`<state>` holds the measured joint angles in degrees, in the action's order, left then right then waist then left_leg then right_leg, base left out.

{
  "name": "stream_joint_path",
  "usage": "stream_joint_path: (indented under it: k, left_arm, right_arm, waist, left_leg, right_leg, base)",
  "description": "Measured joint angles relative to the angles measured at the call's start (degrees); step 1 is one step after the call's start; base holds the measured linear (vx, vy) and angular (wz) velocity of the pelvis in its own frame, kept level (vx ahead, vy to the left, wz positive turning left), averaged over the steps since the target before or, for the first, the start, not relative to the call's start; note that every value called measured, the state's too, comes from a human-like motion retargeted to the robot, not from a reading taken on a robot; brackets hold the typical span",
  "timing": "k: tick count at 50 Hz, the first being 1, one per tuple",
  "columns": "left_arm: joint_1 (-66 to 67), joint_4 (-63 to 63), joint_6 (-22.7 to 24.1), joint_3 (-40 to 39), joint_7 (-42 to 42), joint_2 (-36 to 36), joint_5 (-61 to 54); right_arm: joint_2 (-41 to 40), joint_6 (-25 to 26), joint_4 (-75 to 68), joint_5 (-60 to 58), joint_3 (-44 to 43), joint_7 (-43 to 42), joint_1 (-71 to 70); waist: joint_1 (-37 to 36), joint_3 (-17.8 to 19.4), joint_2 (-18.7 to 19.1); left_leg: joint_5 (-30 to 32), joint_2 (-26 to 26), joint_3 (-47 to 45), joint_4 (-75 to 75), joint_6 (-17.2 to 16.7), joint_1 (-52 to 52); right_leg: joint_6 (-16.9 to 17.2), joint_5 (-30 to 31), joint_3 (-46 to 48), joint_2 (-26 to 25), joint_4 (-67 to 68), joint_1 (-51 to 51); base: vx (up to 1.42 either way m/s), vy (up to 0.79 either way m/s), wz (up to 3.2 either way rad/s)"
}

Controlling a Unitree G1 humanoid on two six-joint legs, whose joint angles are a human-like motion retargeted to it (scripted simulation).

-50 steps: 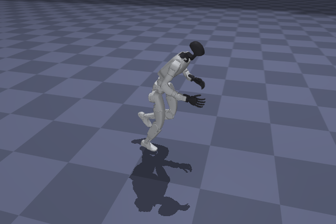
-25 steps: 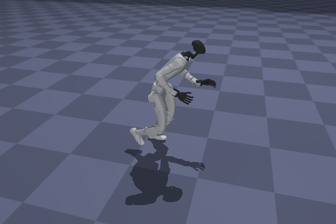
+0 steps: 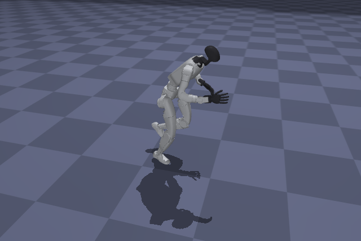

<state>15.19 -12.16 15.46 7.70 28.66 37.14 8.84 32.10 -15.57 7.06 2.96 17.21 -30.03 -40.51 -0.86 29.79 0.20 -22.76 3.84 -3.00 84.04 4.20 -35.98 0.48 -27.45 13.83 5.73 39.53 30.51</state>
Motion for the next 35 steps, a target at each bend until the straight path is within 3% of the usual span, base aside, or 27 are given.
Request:
stream_joint_path:
  k: [3,5,8,10,12,14,15,17,18,20,23,25,28,31,32,33,34,35]
  left_arm:
    - [13.0,-0.8,1.3,0.6,-1.8,2.3,-11.5]
    - [21.0,-1.0,2.1,-1.6,-5.3,1.7,-20.8]
    - [31.1,-0.2,2.4,-5.2,-8.3,-5.5,-37.4]
    - [36.3,0.5,2.6,-7.9,-8.4,-10.9,-44.3]
    - [38.1,0.5,2.4,-10.4,-8.4,-14.3,-45.1]
    - [34.9,1.3,1.4,-10.8,-8.5,-15.8,-41.6]
    - [31.8,2.1,0.9,-10.2,-8.2,-16.5,-39.4]
    - [20.5,5.1,0.8,-6.2,-3.7,-17.7,-36.5]
    - [13.3,6.6,1.2,-3.9,-0.6,-18.1,-35.8]
    - [-5.0,10.6,2.3,0.5,5.3,-18.2,-33.2]
    - [-34.5,13.4,1.7,1.4,8.0,-17.8,-26.7]
    - [-53.6,14.9,1.4,0.3,10.3,-18.1,-22.6]
    - [-76.8,14.9,2.2,0.4,16.9,-13.7,-20.1]
    - [-92.4,13.8,4.8,3.4,20.7,-4.4,-22.1]
    - [-96.0,13.8,5.6,4.7,21.1,-1.4,-23.0]
    - [-98.5,14.0,5.8,5.9,20.9,1.0,-23.7]
    - [-99.4,13.9,6.4,6.9,20.2,2.6,-24.2]
    - [-99.6,13.6,7.2,7.8,19.2,3.9,-24.8]
  right_arm:
    - [2.1,0.7,5.1,-2.5,2.6,-4.9,-15.4]
    - [4.1,2.2,7.7,-7.7,2.4,-5.7,-22.8]
    - [3.8,3.1,12.9,-9.6,1.0,-5.8,-25.2]
    - [0.7,1.1,18.0,-6.6,-0.4,-5.3,-19.3]
    - [-3.0,-1.6,22.3,-2.9,-2.1,-3.7,-9.8]
    - [-4.7,-2.1,23.5,-0.4,-3.5,-0.7,-2.0]
    - [-5.3,-2.1,23.2,0.5,-4.0,0.9,1.7]
    - [-6.3,-1.1,18.5,1.3,-2.5,2.4,9.3]
    - [-6.9,-0.2,14.4,1.5,-0.8,2.3,13.4]
    - [-7.1,1.6,3.0,1.4,2.6,2.2,21.0]
    - [-4.0,1.9,-8.7,0.7,3.3,3.4,34.1]
    - [0.3,-0.3,-9.4,1.8,1.6,3.2,43.3]
    - [7.9,-2.3,-5.7,7.2,-0.4,5.4,53.7]
    - [14.8,-2.1,-3.5,10.0,-2.6,9.0,60.7]
    - [17.7,-0.3,-3.6,5.2,-3.7,9.4,62.8]
    - [22.0,4.8,-4.8,-10.0,-4.9,8.1,64.7]
    - [21.0,4.0,-4.3,-5.5,-6.7,9.5,67.9]
    - [17.3,0.2,-2.9,8.9,-8.9,12.4,71.9]
  waist:
    - [-8.2,-0.7,-4.8]
    - [-11.6,-1.0,-7.9]
    - [-16.1,-0.6,-8.5]
    - [-19.0,-0.3,-7.1]
    - [-20.6,-0.3,-5.9]
    - [-21.0,-0.3,-5.3]
    - [-20.6,-0.4,-5.7]
    - [-16.8,-0.2,-8.9]
    - [-14.3,-0.1,-10.1]
    - [-9.6,0.0,-10.6]
    - [-4.5,0.0,-7.7]
    - [-0.4,-0.1,-4.8]
    - [8.4,-0.3,-0.8]
    - [18.9,-0.8,0.6]
    - [22.2,-0.9,0.6]
    - [24.7,-1.1,0.4]
    - [26.5,-1.2,0.7]
    - [27.9,-1.2,1.0]
  left_leg:
    - [-0.8,-0.7,-7.2,-12.4,4.0,-10.0]
    - [1.0,-1.8,-12.2,-29.4,4.0,-12.7]
    - [4.3,-3.5,-15.1,-63.4,-2.1,-8.0]
    - [2.1,-2.5,-14.8,-78.5,-6.1,-3.4]
    - [0.8,-0.3,-16.6,-82.0,-7.8,0.6]
    - [5.1,2.1,-18.8,-77.1,-5.9,2.6]
    - [7.7,2.7,-19.3,-72.4,-3.7,2.4]
    - [1.2,0.5,-18.1,-55.4,1.9,-1.9]
    - [-3.3,-0.8,-17.7,-48.2,2.9,-3.0]
    - [-9.5,-3.1,-16.8,-39.6,3.4,-2.4]
    - [-13.2,-5.0,-13.8,-36.9,3.8,3.6]
    - [-13.1,-5.4,-10.7,-37.2,3.2,7.4]
    - [-9.6,-4.5,-5.1,-41.3,-0.9,13.6]
    - [-5.1,-5.0,0.5,-47.9,-4.1,21.4]
    - [-3.8,-5.6,2.4,-50.3,-4.8,24.7]
    - [-2.5,-5.9,3.9,-52.9,-5.4,28.6]
    - [-1.2,-5.7,5.3,-55.0,-6.0,32.3]
    - [0.2,-5.1,6.5,-57.0,-6.7,36.0]
  right_leg:
    - [3.6,5.2,-4.1,2.1,-8.2,-7.4]
    - [5.2,10.8,-5.5,4.1,-16.6,-13.5]
    - [6.3,20.1,-6.8,3.9,-25.7,-24.3]
    - [6.8,24.2,-8.9,2.2,-27.6,-32.2]
    - [6.4,26.2,-11.7,0.9,-22.7,-36.8]
    - [5.0,25.4,-12.1,0.9,-9.5,-35.8]
    - [3.7,23.6,-11.1,2.0,-0.6,-33.5]
    - [0.9,15.8,-9.2,7.8,18.4,-26.4]
    - [0.2,12.0,-9.7,9.3,26.2,-23.2]
    - [-0.1,6.7,-12.5,8.4,37.6,-16.4]
    - [-0.9,2.0,-14.2,4.6,42.6,-6.3]
    - [-2.1,0.2,-12.2,4.2,38.5,0.0]
    - [-1.6,1.1,-7.6,3.0,18.8,4.8]
    - [4.2,8.2,-6.4,1.1,-13.1,3.0]
    - [7.0,10.6,-6.4,1.0,-23.5,1.7]
    - [9.8,12.0,-6.3,1.1,-31.6,0.6]
    - [12.1,12.5,-5.2,1.1,-37.2,-0.2]
    - [14.0,12.5,-3.5,1.0,-41.4,-0.8]
  base:
    - [1.29,0.03,-0.8]
    - [1.37,0.11,-0.27]
    - [1.5,0.21,-0.7]
    - [1.61,0.33,-1.02]
    - [1.58,0.38,-0.66]
    - [1.52,0.38,-0.25]
    - [1.44,0.38,0.39]
    - [1.37,0.36,1.14]
    - [1.31,0.31,1.61]
    - [1.25,0.23,1.71]
    - [1.19,0.12,1.44]
    - [1.16,0.03,1.28]
    - [1.18,-0.07,1.21]
    - [1.26,-0.18,1.3]
    - [1.37,-0.26,1.32]
    - [1.41,-0.31,1.07]
    - [1.44,-0.35,0.82]
    - [1.43,-0.42,0.43]
